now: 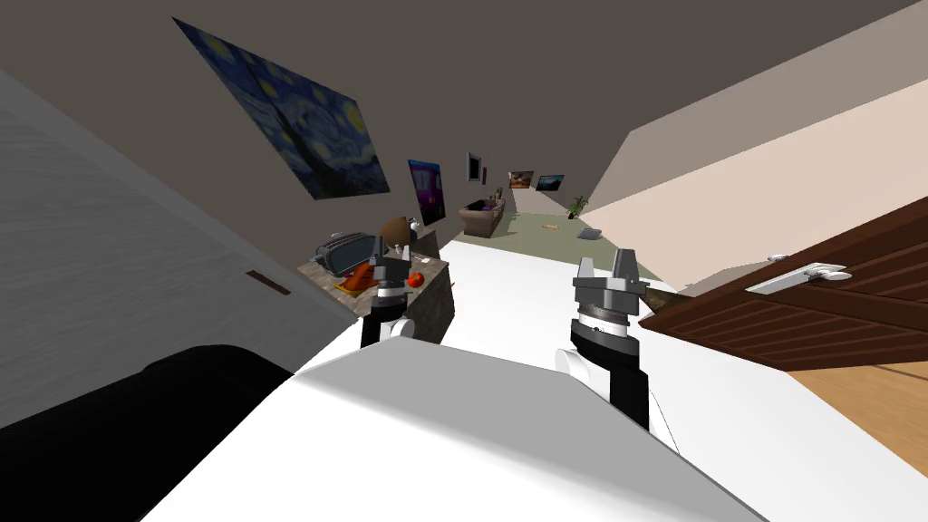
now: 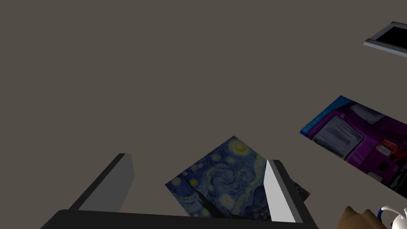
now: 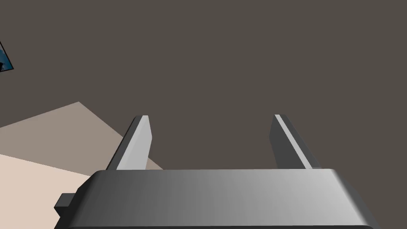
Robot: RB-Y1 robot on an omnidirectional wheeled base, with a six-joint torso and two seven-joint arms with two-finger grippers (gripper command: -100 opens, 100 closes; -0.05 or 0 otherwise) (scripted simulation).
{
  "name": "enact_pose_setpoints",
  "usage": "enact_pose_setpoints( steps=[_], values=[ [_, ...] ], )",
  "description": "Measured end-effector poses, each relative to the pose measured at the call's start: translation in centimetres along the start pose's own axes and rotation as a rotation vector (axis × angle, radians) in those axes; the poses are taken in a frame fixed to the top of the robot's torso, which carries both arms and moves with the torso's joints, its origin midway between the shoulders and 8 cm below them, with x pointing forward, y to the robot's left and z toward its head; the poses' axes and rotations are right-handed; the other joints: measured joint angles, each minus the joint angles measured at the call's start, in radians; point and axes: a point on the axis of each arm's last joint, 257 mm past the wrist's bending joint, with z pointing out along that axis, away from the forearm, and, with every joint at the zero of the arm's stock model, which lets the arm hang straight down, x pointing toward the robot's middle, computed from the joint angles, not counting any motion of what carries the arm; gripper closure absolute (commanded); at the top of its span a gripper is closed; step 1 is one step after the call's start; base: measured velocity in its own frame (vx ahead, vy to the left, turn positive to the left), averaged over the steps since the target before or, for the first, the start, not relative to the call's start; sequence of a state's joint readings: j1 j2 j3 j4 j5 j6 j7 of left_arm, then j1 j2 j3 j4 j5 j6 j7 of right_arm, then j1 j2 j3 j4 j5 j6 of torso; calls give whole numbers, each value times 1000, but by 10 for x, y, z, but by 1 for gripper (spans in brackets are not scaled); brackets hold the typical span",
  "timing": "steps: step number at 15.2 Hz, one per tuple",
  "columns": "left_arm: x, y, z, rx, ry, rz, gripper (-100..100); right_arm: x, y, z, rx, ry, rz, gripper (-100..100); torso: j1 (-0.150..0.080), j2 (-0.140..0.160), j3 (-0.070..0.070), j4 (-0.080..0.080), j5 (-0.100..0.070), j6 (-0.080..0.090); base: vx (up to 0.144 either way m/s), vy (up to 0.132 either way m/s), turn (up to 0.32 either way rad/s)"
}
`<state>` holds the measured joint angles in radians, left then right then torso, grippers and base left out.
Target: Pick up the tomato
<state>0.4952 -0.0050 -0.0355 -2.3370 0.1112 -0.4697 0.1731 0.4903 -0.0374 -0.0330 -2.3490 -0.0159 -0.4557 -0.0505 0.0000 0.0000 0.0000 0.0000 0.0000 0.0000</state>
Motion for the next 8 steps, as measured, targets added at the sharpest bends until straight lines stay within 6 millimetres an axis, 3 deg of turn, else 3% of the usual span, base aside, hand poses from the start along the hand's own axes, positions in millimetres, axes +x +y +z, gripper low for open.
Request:
enact_pose_setpoints(
  steps=[8],
  values=[
    [3,28,0,-130,84,40,-100,0,0,0,0,0,0,0,2,0,0,0,1,0,5,21,-36]
  ],
)
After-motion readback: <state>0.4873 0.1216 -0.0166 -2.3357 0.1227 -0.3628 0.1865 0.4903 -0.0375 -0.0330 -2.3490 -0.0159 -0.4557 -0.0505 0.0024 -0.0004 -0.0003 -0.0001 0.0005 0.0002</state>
